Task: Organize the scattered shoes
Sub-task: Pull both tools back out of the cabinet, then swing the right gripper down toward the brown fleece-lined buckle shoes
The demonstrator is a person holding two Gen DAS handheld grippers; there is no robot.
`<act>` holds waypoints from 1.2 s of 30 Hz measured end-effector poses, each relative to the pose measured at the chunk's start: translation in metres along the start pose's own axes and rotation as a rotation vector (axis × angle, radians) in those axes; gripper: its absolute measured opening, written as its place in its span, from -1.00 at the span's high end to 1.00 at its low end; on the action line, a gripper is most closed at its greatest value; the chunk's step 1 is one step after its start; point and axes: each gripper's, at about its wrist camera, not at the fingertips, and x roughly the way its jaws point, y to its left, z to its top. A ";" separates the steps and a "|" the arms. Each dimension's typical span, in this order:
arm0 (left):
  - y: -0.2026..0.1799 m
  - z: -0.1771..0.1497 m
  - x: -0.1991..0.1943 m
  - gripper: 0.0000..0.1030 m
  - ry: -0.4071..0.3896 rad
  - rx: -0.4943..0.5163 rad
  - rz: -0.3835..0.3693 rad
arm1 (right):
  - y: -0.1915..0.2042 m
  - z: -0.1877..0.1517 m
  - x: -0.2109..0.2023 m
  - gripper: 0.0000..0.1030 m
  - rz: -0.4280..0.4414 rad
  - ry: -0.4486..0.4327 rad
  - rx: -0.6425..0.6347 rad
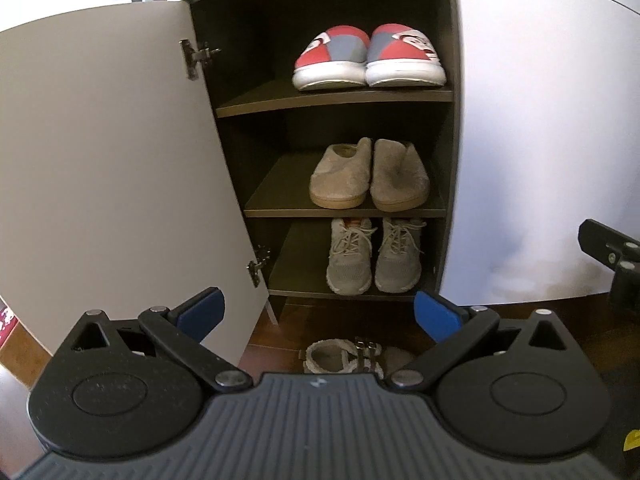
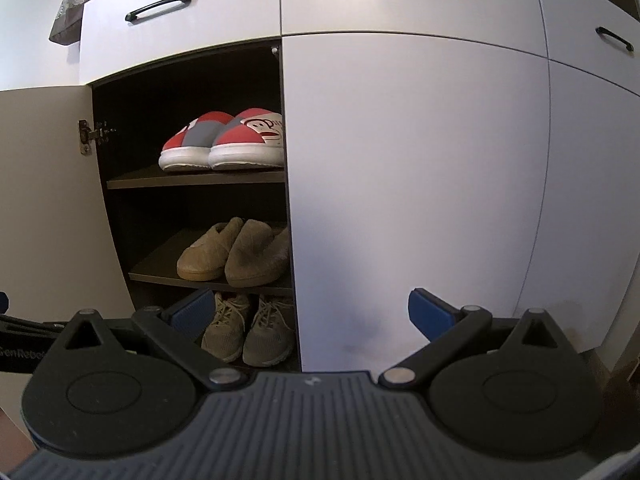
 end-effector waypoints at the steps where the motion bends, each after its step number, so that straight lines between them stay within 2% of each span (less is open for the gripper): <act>1: -0.002 0.000 -0.001 -0.99 -0.004 0.004 -0.003 | -0.001 0.000 -0.001 -0.97 -0.002 -0.002 0.001; 19: -0.024 -0.002 -0.009 -0.99 0.011 0.037 -0.019 | -0.017 0.000 -0.011 -0.97 -0.012 -0.009 0.018; 22: -0.029 -0.003 -0.006 -0.99 0.030 0.089 -0.027 | -0.020 -0.003 -0.009 -0.97 -0.003 -0.004 0.014; 25: -0.032 -0.011 0.007 -0.99 0.059 0.229 -0.057 | -0.026 -0.013 0.001 -0.97 0.022 -0.002 -0.015; 27: -0.029 -0.034 0.032 -0.99 0.063 0.365 -0.032 | -0.030 -0.026 0.011 -0.98 0.050 0.002 -0.050; 30: -0.016 -0.073 0.075 -0.99 0.104 0.435 -0.045 | -0.031 -0.064 0.042 -0.98 0.108 0.054 -0.152; 33: 0.000 -0.123 0.130 -0.99 0.221 0.411 -0.077 | -0.018 -0.125 0.085 -0.97 0.182 0.162 -0.292; 36: 0.008 -0.170 0.172 -0.98 0.310 0.374 -0.141 | 0.006 -0.170 0.118 -0.87 0.280 0.245 -0.378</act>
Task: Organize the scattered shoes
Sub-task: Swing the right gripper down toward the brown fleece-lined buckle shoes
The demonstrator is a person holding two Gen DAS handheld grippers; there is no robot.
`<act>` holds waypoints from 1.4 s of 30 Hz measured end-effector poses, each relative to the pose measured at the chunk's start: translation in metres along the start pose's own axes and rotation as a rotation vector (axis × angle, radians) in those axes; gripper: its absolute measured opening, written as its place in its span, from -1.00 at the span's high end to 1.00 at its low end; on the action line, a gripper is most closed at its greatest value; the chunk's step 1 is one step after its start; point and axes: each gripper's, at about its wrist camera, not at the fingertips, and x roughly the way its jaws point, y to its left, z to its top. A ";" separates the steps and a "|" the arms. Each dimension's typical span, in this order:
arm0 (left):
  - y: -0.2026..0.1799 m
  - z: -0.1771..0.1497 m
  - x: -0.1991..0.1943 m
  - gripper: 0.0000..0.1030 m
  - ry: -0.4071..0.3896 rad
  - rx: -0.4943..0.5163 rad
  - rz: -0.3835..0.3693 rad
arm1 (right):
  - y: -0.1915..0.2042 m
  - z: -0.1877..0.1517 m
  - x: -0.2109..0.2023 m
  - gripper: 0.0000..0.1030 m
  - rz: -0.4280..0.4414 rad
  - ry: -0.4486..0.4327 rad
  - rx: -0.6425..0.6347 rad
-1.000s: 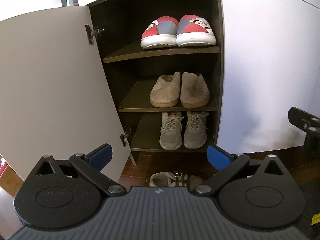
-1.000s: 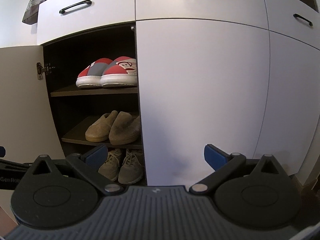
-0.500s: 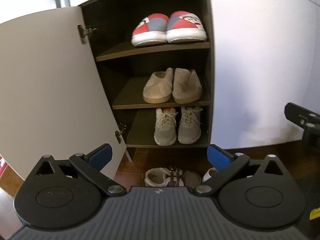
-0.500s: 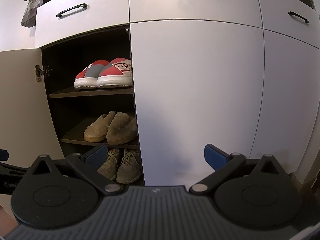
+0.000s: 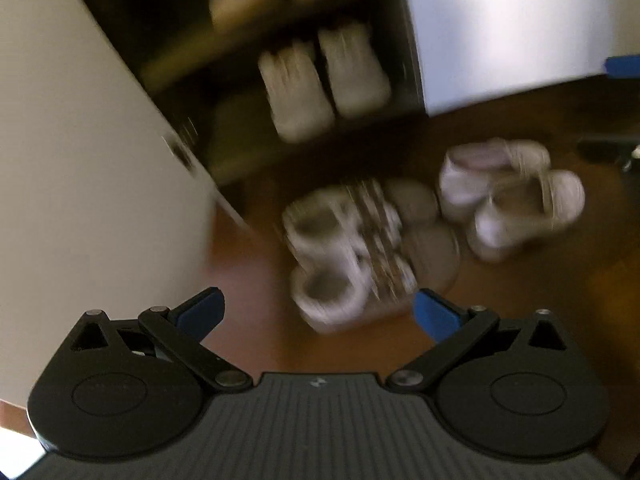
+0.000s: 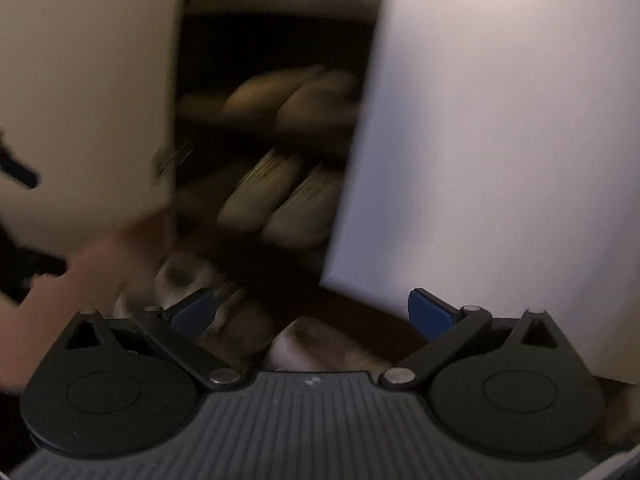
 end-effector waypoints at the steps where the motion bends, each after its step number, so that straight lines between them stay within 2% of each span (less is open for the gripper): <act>1: -0.003 -0.011 0.016 -0.98 0.014 0.008 -0.025 | 0.013 -0.006 0.022 -0.81 0.046 0.021 -0.044; 6: -0.031 -0.054 0.067 -0.98 -0.033 0.159 -0.062 | 0.075 0.001 0.120 -0.57 0.247 0.048 -0.241; 7: -0.033 -0.057 0.072 -0.98 -0.032 0.170 -0.061 | 0.086 0.005 0.137 -0.46 0.287 0.051 -0.277; 10: -0.026 -0.062 0.083 -0.98 -0.007 0.165 -0.099 | 0.122 0.016 0.190 -0.44 0.385 0.089 -0.404; 13: -0.014 -0.063 0.091 -0.98 0.009 0.129 -0.147 | 0.152 0.023 0.235 -0.33 0.456 0.130 -0.537; 16: -0.006 -0.063 0.102 -0.98 0.028 0.119 -0.171 | 0.176 0.019 0.282 -0.33 0.496 0.247 -0.723; 17: -0.004 -0.063 0.105 -0.98 0.031 0.118 -0.175 | 0.180 0.017 0.293 -0.23 0.511 0.279 -0.756; 18: -0.001 -0.064 0.109 -0.98 0.036 0.115 -0.182 | 0.182 0.015 0.302 0.34 0.533 0.313 -0.775; 21: 0.005 -0.064 0.120 -0.98 0.046 0.111 -0.198 | 0.184 0.022 0.329 0.65 0.586 0.412 -0.689; 23: 0.008 -0.062 0.127 -0.98 0.053 0.110 -0.205 | 0.174 0.035 0.339 0.73 0.539 0.443 -0.498; 25: 0.012 -0.055 0.136 -0.98 0.065 0.106 -0.194 | 0.166 0.047 0.347 0.73 0.472 0.452 -0.315; 29: 0.019 -0.038 0.154 -0.98 0.069 0.065 -0.178 | 0.137 0.078 0.378 0.71 0.228 0.477 0.227; 31: 0.016 -0.034 0.161 -0.98 0.069 0.065 -0.165 | 0.129 0.076 0.394 0.68 0.159 0.493 0.388; 33: 0.009 -0.033 0.170 -0.98 0.072 0.105 -0.130 | 0.121 0.070 0.405 0.56 0.126 0.496 0.545; 34: 0.004 -0.033 0.175 -0.98 0.071 0.132 -0.107 | 0.119 0.068 0.405 0.55 0.135 0.483 0.568; 35: 0.002 -0.033 0.176 -0.98 0.062 0.148 -0.091 | 0.117 0.066 0.399 0.46 0.155 0.453 0.567; 36: 0.002 -0.033 0.176 -0.98 0.053 0.154 -0.081 | 0.116 0.065 0.389 0.20 0.182 0.415 0.544; 37: 0.002 -0.032 0.176 -0.98 0.040 0.158 -0.064 | 0.112 0.063 0.373 0.10 0.217 0.365 0.508; 38: 0.001 -0.031 0.176 -0.98 0.038 0.153 -0.061 | 0.104 0.058 0.349 -0.10 0.254 0.301 0.454; 39: 0.001 -0.030 0.177 -0.98 0.035 0.134 -0.058 | 0.097 0.052 0.331 -0.46 0.260 0.267 0.411; 41: 0.002 -0.027 0.182 -0.98 0.041 0.071 -0.060 | 0.081 0.029 0.293 -0.48 0.217 0.257 0.258; 42: 0.003 -0.023 0.185 -0.98 0.049 0.007 -0.066 | 0.076 0.022 0.286 -0.48 0.217 0.261 0.208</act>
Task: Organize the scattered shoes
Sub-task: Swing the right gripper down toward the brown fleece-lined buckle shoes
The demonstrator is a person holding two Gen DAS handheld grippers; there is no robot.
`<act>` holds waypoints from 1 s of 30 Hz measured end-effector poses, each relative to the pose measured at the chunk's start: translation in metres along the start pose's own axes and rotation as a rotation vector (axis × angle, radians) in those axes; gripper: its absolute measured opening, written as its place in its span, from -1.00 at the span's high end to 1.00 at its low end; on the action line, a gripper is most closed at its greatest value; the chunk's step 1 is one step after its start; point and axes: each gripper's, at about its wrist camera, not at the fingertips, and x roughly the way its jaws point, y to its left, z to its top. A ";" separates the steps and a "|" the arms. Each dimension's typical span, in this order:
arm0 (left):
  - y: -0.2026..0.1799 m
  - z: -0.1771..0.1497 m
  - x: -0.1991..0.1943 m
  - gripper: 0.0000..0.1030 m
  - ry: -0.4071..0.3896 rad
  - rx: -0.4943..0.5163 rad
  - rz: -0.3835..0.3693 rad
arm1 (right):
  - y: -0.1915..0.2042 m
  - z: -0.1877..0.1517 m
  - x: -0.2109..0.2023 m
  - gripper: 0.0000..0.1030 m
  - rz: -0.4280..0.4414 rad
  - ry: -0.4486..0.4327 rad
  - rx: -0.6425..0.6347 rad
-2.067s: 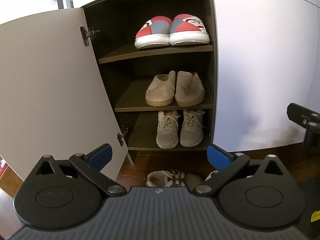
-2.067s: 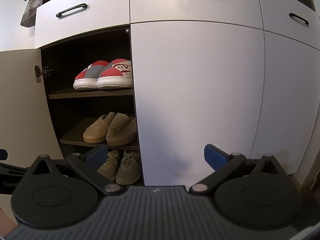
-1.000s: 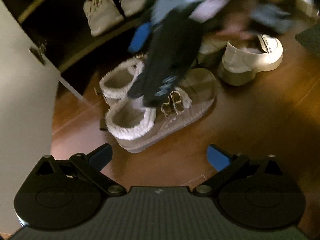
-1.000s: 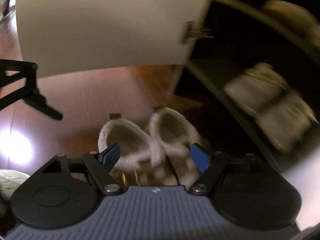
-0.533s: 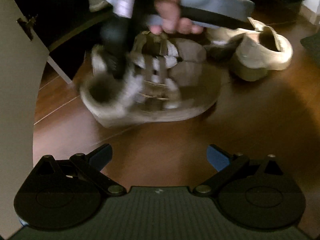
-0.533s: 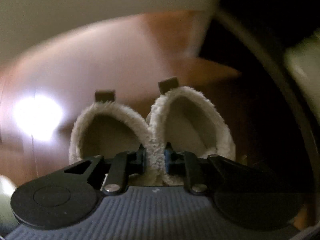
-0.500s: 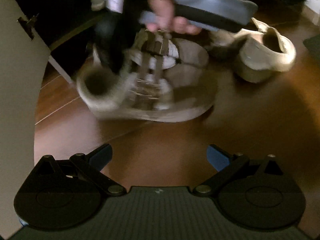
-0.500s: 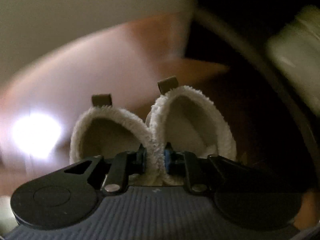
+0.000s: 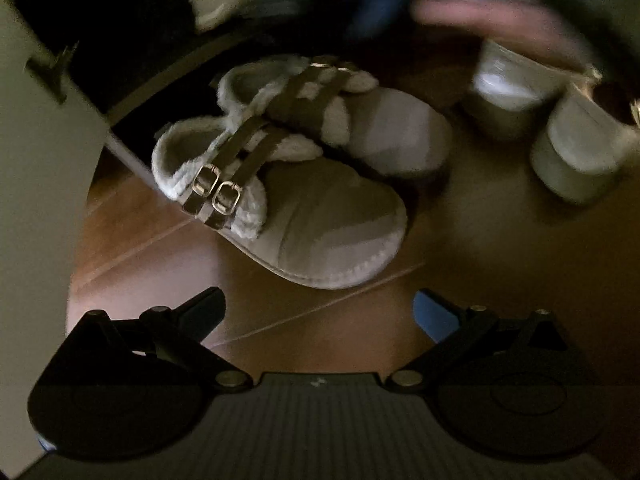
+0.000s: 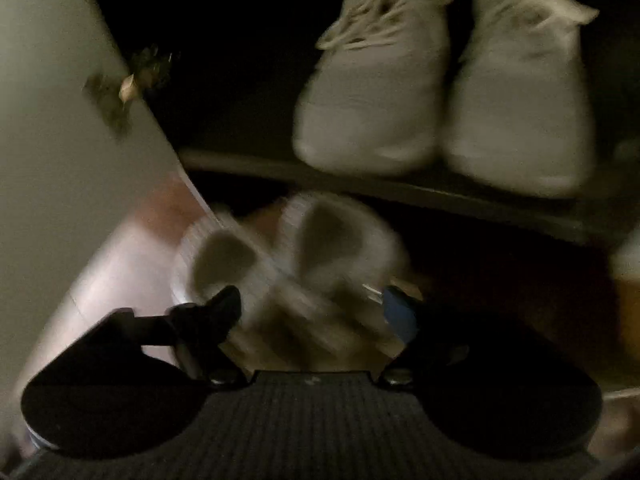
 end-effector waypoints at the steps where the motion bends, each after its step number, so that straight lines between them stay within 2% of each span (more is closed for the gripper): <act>1: 0.002 0.002 0.001 -0.98 -0.005 -0.031 -0.007 | -0.006 -0.007 -0.005 -0.48 0.000 0.023 -0.054; 3: 0.008 0.009 0.006 -0.98 -0.026 -0.145 -0.018 | -0.017 -0.017 -0.007 -0.48 -0.007 0.076 -0.140; 8: 0.017 0.022 0.031 -1.00 0.001 -0.234 0.004 | -0.036 -0.010 0.021 -0.56 0.084 0.152 -0.246; 10: 0.028 0.027 0.044 -1.00 0.027 -0.283 -0.049 | -0.033 -0.006 0.039 -0.64 0.118 0.172 -0.256; 11: 0.030 0.028 0.047 -1.00 0.029 -0.287 -0.065 | -0.032 -0.009 0.048 -0.75 0.116 0.175 -0.241; 14: 0.037 0.032 0.047 -1.00 0.026 -0.218 -0.085 | -0.022 -0.016 0.058 -0.53 0.047 0.163 -0.194; 15: 0.037 0.032 0.044 -1.00 0.029 -0.138 -0.061 | -0.020 -0.017 0.056 -0.49 0.023 0.166 -0.157; 17: 0.039 0.030 0.041 -1.00 0.037 -0.074 -0.048 | -0.007 -0.021 0.049 -0.48 -0.054 0.199 -0.048; 19: 0.044 0.025 0.035 -1.00 0.067 0.044 -0.019 | 0.008 -0.027 0.042 -0.48 -0.101 0.224 0.030; 22: 0.052 0.012 0.026 -1.00 0.077 0.177 0.075 | 0.031 -0.038 0.033 -0.50 -0.128 0.232 0.082; 24: 0.055 0.004 0.026 -0.99 0.086 0.232 0.122 | 0.040 -0.044 0.028 -0.57 -0.139 0.224 0.092; 26: 0.059 -0.001 0.026 -0.94 0.100 0.224 0.120 | 0.044 -0.046 0.024 -0.63 -0.156 0.220 0.127; 30: 0.055 -0.011 0.012 -0.95 0.064 0.130 -0.002 | 0.035 -0.041 0.007 -0.66 -0.121 0.227 0.197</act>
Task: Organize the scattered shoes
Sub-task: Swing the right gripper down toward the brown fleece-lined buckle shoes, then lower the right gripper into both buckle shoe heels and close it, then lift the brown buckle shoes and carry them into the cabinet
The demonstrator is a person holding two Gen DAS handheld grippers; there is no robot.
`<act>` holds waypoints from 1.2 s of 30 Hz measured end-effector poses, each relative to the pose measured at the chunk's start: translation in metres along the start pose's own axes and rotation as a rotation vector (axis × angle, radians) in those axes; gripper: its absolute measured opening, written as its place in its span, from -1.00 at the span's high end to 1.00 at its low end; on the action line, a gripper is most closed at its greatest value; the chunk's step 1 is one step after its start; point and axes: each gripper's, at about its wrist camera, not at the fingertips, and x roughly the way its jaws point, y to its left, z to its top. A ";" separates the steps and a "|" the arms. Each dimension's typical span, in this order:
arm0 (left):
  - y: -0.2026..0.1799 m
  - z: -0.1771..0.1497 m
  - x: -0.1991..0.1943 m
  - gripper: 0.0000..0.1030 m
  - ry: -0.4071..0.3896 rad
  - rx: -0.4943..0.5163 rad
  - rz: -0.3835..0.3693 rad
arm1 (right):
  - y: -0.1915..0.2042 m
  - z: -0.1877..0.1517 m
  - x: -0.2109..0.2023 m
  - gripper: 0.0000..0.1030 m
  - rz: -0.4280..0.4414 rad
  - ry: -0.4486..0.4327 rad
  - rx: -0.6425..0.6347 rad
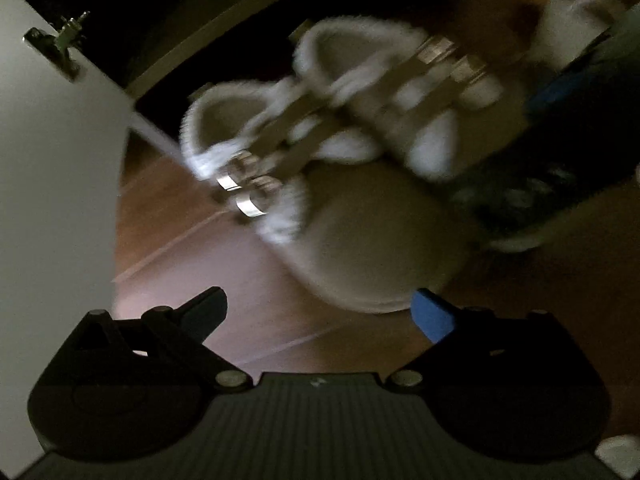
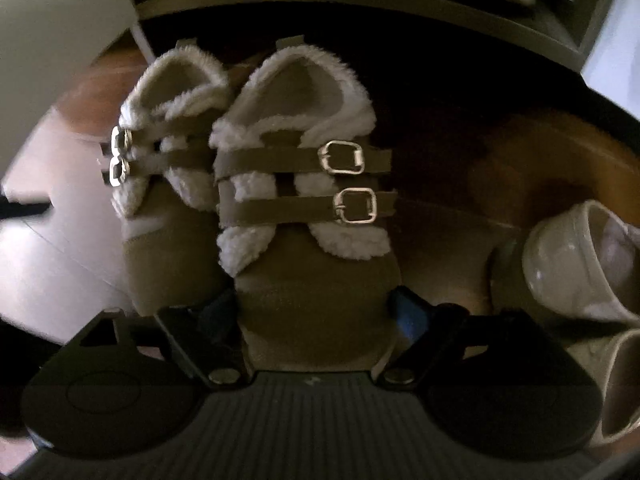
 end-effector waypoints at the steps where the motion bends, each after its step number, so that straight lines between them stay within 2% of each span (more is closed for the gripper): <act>1: -0.004 -0.002 -0.003 -0.95 -0.015 -0.020 -0.028 | -0.005 0.000 -0.006 -0.68 0.013 0.001 -0.002; 5: -0.023 0.002 0.020 -0.94 0.033 -0.112 -0.027 | -0.026 -0.002 -0.009 -0.70 0.094 0.021 -0.038; 7: -0.025 0.007 0.027 -0.90 0.023 -0.155 -0.018 | -0.032 -0.008 -0.005 -0.70 0.119 0.038 -0.058; 9: -0.017 0.010 0.032 -0.88 0.027 -0.194 0.001 | -0.034 -0.010 0.005 -0.69 0.124 0.043 -0.064; 12: 0.004 0.000 0.033 -0.69 0.054 -0.284 -0.049 | -0.035 -0.013 0.012 -0.57 0.146 0.050 -0.043; 15: 0.017 -0.014 0.030 -0.65 0.069 -0.307 -0.008 | -0.031 -0.018 0.010 -0.46 0.165 0.055 -0.054; 17: 0.021 -0.018 0.028 -0.64 0.079 -0.309 0.000 | -0.024 -0.023 0.006 -0.47 0.142 0.052 -0.078; 20: 0.026 -0.021 0.022 -0.67 0.068 -0.298 -0.009 | -0.011 -0.029 0.000 -0.78 0.112 0.038 -0.102; 22: 0.027 -0.018 0.019 -0.72 0.051 -0.305 -0.022 | -0.005 -0.032 0.003 -0.80 0.092 0.040 -0.119; 23: 0.027 -0.016 0.020 -0.72 0.046 -0.306 -0.028 | -0.002 -0.034 0.006 -0.76 0.064 0.037 -0.134; 24: 0.026 -0.013 0.025 -0.72 0.051 -0.302 -0.032 | 0.000 -0.036 0.010 -0.56 0.037 0.034 -0.150; 28: 0.026 -0.005 0.034 -0.59 0.065 -0.295 -0.044 | 0.001 -0.040 0.014 -0.54 0.027 0.004 -0.148; 29: 0.027 -0.003 0.035 -0.57 0.062 -0.287 -0.038 | 0.000 -0.039 0.011 -0.38 0.032 -0.011 -0.131; 32: 0.031 0.010 0.041 -0.43 0.068 -0.231 0.018 | -0.005 -0.031 0.006 -0.36 0.059 -0.036 -0.033; 34: 0.035 0.020 0.044 -0.31 0.061 -0.166 0.085 | -0.003 -0.023 0.010 -0.36 0.064 -0.042 0.035; 36: 0.042 0.031 0.049 -0.31 0.056 -0.133 0.110 | -0.002 -0.016 0.014 -0.36 0.064 -0.051 0.094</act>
